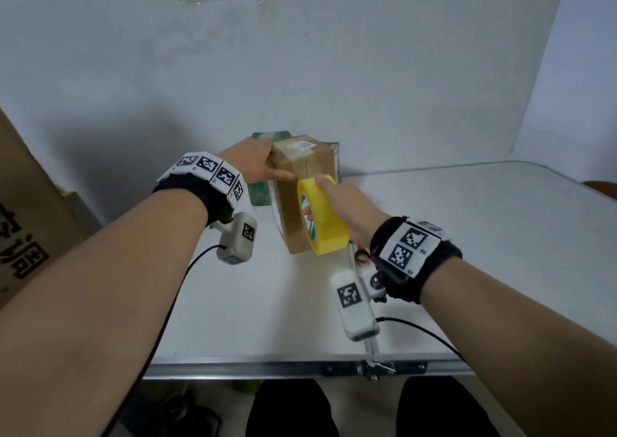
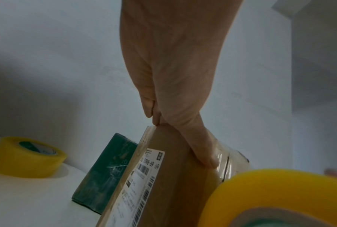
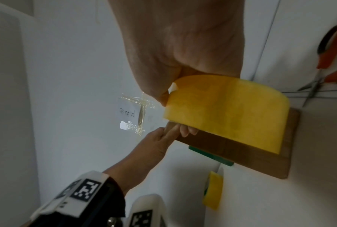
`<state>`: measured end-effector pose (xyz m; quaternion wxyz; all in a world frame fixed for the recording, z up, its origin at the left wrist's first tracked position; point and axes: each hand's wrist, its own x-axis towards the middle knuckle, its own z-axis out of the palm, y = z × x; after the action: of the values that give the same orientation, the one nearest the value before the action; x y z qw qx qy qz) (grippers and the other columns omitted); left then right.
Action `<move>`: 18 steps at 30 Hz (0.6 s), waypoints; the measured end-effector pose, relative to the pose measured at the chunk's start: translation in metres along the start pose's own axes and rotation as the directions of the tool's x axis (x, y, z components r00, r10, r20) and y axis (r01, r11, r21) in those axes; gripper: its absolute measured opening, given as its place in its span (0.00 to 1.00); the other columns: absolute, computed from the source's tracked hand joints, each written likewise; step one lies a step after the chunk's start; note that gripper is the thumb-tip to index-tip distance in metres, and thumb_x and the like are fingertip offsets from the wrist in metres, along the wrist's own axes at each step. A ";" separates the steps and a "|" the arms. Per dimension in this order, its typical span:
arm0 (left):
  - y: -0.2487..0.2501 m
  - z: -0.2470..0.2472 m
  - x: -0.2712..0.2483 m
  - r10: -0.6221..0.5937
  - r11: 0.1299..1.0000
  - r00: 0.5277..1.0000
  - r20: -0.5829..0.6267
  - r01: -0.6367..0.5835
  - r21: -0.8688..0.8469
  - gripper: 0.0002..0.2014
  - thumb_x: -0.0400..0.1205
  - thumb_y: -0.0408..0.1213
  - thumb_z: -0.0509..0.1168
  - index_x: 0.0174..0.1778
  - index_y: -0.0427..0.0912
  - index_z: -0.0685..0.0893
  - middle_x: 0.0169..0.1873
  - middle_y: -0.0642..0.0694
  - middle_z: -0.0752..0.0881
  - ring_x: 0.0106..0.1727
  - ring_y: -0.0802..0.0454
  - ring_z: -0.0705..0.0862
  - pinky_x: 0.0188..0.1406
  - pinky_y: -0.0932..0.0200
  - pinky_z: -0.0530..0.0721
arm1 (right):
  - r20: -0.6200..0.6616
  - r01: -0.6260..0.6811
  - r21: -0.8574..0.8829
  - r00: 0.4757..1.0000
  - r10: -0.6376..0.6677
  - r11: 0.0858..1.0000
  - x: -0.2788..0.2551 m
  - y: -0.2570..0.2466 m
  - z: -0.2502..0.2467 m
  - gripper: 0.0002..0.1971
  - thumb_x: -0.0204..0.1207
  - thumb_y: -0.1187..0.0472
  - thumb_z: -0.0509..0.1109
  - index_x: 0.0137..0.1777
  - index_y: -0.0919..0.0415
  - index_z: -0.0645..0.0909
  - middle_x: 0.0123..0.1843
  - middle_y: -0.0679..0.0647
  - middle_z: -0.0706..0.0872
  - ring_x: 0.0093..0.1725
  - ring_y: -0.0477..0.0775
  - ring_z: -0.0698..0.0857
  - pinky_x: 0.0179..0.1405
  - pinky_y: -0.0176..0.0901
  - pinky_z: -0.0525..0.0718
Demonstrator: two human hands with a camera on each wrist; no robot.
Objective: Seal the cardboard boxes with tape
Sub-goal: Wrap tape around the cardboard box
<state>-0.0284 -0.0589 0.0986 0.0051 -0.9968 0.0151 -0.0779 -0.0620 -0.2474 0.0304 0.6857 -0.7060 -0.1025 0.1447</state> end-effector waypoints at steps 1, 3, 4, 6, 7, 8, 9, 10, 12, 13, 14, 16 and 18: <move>0.001 -0.001 0.000 -0.005 1.000 1.000 0.003 0.005 -0.001 0.38 0.74 0.67 0.66 0.71 0.41 0.74 0.49 0.47 0.81 0.46 0.50 0.77 0.43 0.56 0.73 | -0.002 -0.009 -0.001 1.000 0.009 1.000 0.001 0.002 0.000 0.24 0.87 0.46 0.58 0.49 0.68 0.84 0.38 0.60 0.91 0.45 0.60 0.89 0.65 0.62 0.84; 0.000 -0.001 0.001 -0.015 1.000 1.000 -0.003 0.015 0.001 0.39 0.74 0.68 0.66 0.71 0.41 0.73 0.42 0.51 0.78 0.43 0.51 0.77 0.40 0.56 0.71 | 0.004 -0.041 0.023 0.999 0.041 0.999 0.003 0.007 0.000 0.25 0.87 0.47 0.57 0.56 0.70 0.83 0.39 0.60 0.91 0.44 0.60 0.88 0.64 0.60 0.85; -0.003 0.000 0.003 -0.014 1.000 1.000 -0.002 0.014 -0.002 0.40 0.74 0.68 0.66 0.73 0.42 0.72 0.42 0.52 0.79 0.43 0.51 0.77 0.40 0.56 0.71 | 0.012 -0.054 0.035 0.999 0.053 0.998 0.004 0.008 0.000 0.26 0.88 0.47 0.57 0.61 0.72 0.81 0.39 0.60 0.90 0.43 0.59 0.88 0.63 0.59 0.85; -0.005 0.003 0.004 0.018 1.000 1.000 0.001 -0.018 -0.019 0.43 0.74 0.68 0.66 0.80 0.46 0.65 0.55 0.46 0.84 0.49 0.48 0.80 0.46 0.56 0.74 | 0.028 -0.075 0.056 0.997 0.074 0.996 0.005 0.008 0.000 0.26 0.88 0.47 0.56 0.67 0.73 0.78 0.40 0.61 0.89 0.42 0.59 0.88 0.61 0.58 0.86; -0.006 0.003 0.006 0.046 0.999 0.999 0.006 -0.046 -0.027 0.44 0.75 0.66 0.66 0.83 0.51 0.59 0.62 0.42 0.83 0.54 0.45 0.81 0.50 0.56 0.76 | 0.032 -0.082 0.063 0.996 0.080 0.995 0.005 0.006 -0.001 0.26 0.88 0.47 0.56 0.68 0.73 0.77 0.40 0.61 0.89 0.42 0.58 0.88 0.61 0.58 0.86; -0.007 0.002 0.008 0.078 0.997 0.997 0.025 -0.077 -0.026 0.44 0.77 0.65 0.66 0.84 0.56 0.55 0.67 0.41 0.81 0.57 0.43 0.81 0.54 0.56 0.76 | 0.041 -0.085 0.068 0.996 0.083 0.994 0.006 0.004 -0.002 0.26 0.88 0.47 0.57 0.69 0.72 0.76 0.40 0.62 0.89 0.42 0.59 0.88 0.62 0.59 0.86; -0.006 -0.001 0.011 0.094 0.996 0.994 0.060 -0.094 0.001 0.43 0.78 0.64 0.65 0.85 0.59 0.52 0.71 0.41 0.79 0.61 0.43 0.81 0.58 0.55 0.75 | 0.045 -0.093 0.066 0.995 0.090 0.993 0.007 0.002 -0.003 0.26 0.88 0.47 0.57 0.69 0.72 0.75 0.41 0.63 0.89 0.42 0.59 0.88 0.61 0.59 0.86; -0.005 -0.005 0.013 0.097 0.994 0.990 0.107 -0.102 0.041 0.42 0.78 0.64 0.65 0.85 0.61 0.51 0.76 0.42 0.75 0.67 0.42 0.78 0.65 0.54 0.74 | 0.048 -0.108 0.061 0.993 0.105 0.992 0.009 0.003 -0.005 0.26 0.88 0.47 0.58 0.70 0.72 0.75 0.41 0.63 0.90 0.42 0.60 0.89 0.59 0.59 0.87; -0.003 -0.012 0.020 0.056 0.997 0.964 0.258 -0.066 0.031 0.44 0.78 0.59 0.69 0.85 0.60 0.51 0.83 0.47 0.63 0.79 0.44 0.68 0.76 0.50 0.66 | 0.048 -0.144 0.060 0.989 0.141 0.988 0.011 0.002 -0.006 0.27 0.87 0.46 0.60 0.71 0.71 0.73 0.41 0.63 0.90 0.42 0.60 0.89 0.57 0.58 0.87; -0.003 -0.016 0.024 0.029 0.999 0.939 0.342 -0.018 -0.034 0.43 0.78 0.53 0.71 0.85 0.58 0.54 0.82 0.49 0.62 0.79 0.46 0.66 0.77 0.51 0.67 | 0.047 -0.163 0.056 0.986 0.160 0.985 0.010 0.000 -0.005 0.28 0.86 0.45 0.61 0.73 0.70 0.71 0.42 0.63 0.91 0.44 0.61 0.89 0.59 0.58 0.87; -0.004 -0.021 0.029 0.008 0.990 0.915 0.403 0.050 -0.133 0.39 0.79 0.46 0.71 0.84 0.55 0.59 0.79 0.49 0.64 0.75 0.47 0.69 0.71 0.57 0.72 | 0.052 -0.175 0.038 0.984 0.173 0.984 0.013 0.001 -0.005 0.34 0.82 0.41 0.64 0.75 0.68 0.69 0.47 0.64 0.92 0.49 0.63 0.89 0.62 0.60 0.85; -0.002 -0.026 0.036 0.001 0.962 0.914 0.406 0.111 -0.250 0.24 0.82 0.42 0.64 0.75 0.45 0.73 0.69 0.47 0.72 0.62 0.52 0.76 0.57 0.66 0.77 | 0.057 -0.181 -0.015 0.982 0.181 0.983 0.038 0.016 -0.009 0.54 0.62 0.28 0.69 0.81 0.65 0.64 0.70 0.64 0.83 0.69 0.65 0.82 0.72 0.67 0.77; 0.001 -0.027 0.040 -0.050 0.971 0.961 0.272 0.111 -0.213 0.29 0.83 0.56 0.58 0.73 0.40 0.77 0.73 0.42 0.75 0.68 0.46 0.76 0.69 0.56 0.71 | 0.078 -0.178 -0.029 0.981 0.180 0.984 0.076 0.043 -0.015 0.63 0.48 0.25 0.69 0.83 0.59 0.62 0.81 0.62 0.71 0.78 0.66 0.72 0.76 0.71 0.70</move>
<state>0.0073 -0.0615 0.1310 -0.1098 -0.9921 -0.0177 0.0581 0.0124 -0.2373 -0.0171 0.6575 -0.7134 -0.0676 0.2328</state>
